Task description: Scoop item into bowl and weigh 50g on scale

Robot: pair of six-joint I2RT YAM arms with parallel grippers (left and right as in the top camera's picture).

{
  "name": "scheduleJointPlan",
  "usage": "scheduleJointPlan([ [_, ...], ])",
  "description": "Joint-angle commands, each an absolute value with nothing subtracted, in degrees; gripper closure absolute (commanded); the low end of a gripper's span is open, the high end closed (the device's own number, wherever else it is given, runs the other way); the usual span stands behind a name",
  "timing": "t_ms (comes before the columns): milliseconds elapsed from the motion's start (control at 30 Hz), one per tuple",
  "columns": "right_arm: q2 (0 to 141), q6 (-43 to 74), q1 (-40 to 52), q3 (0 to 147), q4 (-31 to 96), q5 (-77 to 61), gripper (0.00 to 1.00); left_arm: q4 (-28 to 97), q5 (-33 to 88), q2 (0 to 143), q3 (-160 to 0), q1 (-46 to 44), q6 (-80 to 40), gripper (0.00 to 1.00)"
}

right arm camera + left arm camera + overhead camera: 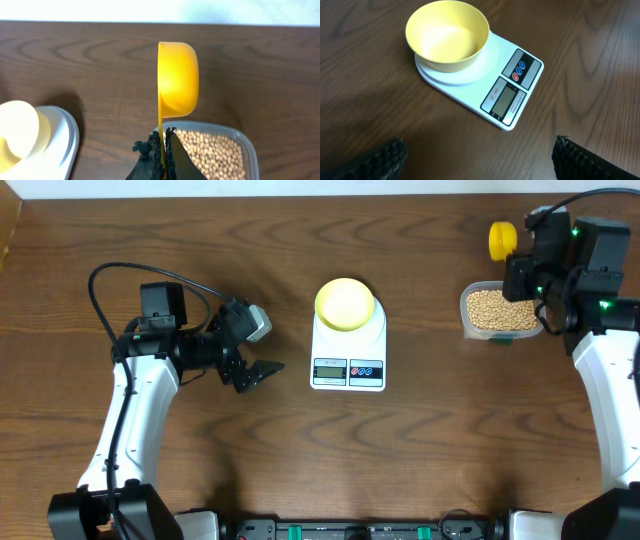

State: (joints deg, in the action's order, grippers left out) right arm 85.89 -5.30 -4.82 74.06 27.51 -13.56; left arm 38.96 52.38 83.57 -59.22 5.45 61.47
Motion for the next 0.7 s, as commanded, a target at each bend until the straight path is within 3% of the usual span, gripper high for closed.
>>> scheduleJointPlan([
  [0, 86.3, -7.6, -5.1, 74.1, 26.8, -15.1, 0.99, 36.9, 52.9, 83.5, -59.3, 5.3, 61.2, 0.05],
  [300, 86.3, -8.4, -8.9, 74.1, 27.2, -14.1, 0.99, 31.5, 51.7, 83.6, -59.3, 4.3, 60.5, 0.05],
  [467, 86.3, -8.4, -9.2, 74.1, 27.2, -14.1, 0.99, 22.5, 37.6, 83.6, -59.9, -4.3, 40.1, 0.05],
  [667, 86.3, -8.2, -9.2, 74.1, 27.4, -14.9, 0.99, 22.1, 31.7, 83.6, -60.1, -14.3, 38.0, 0.05],
])
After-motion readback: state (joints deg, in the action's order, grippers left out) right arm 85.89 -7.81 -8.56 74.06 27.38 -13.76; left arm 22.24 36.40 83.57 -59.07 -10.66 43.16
